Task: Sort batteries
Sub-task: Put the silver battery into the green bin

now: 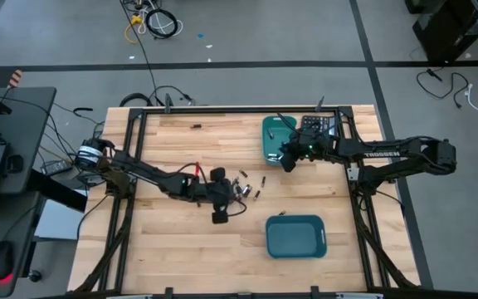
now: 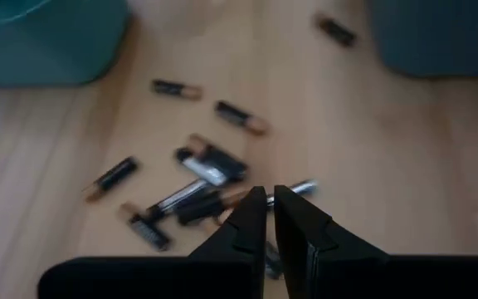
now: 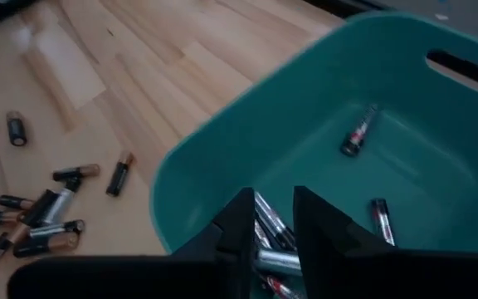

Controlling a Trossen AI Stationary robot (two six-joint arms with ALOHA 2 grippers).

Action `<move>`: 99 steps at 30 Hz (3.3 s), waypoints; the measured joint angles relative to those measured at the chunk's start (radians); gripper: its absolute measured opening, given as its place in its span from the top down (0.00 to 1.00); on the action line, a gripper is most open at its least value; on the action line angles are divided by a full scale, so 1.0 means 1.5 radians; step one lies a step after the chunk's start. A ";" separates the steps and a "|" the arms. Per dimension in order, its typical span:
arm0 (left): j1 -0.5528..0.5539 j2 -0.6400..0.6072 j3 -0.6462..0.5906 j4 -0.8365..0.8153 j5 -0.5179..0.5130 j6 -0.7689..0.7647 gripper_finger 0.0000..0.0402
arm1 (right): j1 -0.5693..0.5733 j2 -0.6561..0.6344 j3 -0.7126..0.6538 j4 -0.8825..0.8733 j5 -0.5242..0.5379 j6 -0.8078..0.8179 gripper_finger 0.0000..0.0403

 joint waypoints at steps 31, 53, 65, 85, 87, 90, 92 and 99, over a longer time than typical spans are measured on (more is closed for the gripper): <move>-0.027 0.057 0.000 0.119 0.012 0.332 0.77 | 0.151 -0.204 0.000 -0.048 -0.003 -0.012 0.83; -0.007 0.154 0.000 0.186 0.040 0.311 0.66 | 0.192 -0.246 0.000 -0.081 0.010 -0.007 0.83; 0.022 0.153 0.001 0.140 0.089 0.305 0.66 | 0.192 -0.246 0.000 -0.081 0.011 -0.007 0.83; 0.033 0.152 0.002 0.104 0.140 0.271 0.70 | 0.192 -0.246 0.000 -0.082 0.011 -0.006 0.83; 0.032 0.152 0.002 0.103 0.141 0.271 0.75 | 0.192 -0.246 0.000 -0.082 0.011 -0.006 0.83; 0.032 0.152 0.001 0.102 0.143 0.273 0.84 | 0.192 -0.246 0.000 -0.082 0.011 -0.006 0.83; 0.032 0.152 0.001 0.102 0.143 0.273 0.90 | 0.192 -0.245 0.000 -0.082 0.011 -0.007 0.83; 0.032 0.152 -0.001 0.121 0.139 0.238 0.97 | 0.192 -0.245 0.000 -0.081 0.011 -0.006 0.83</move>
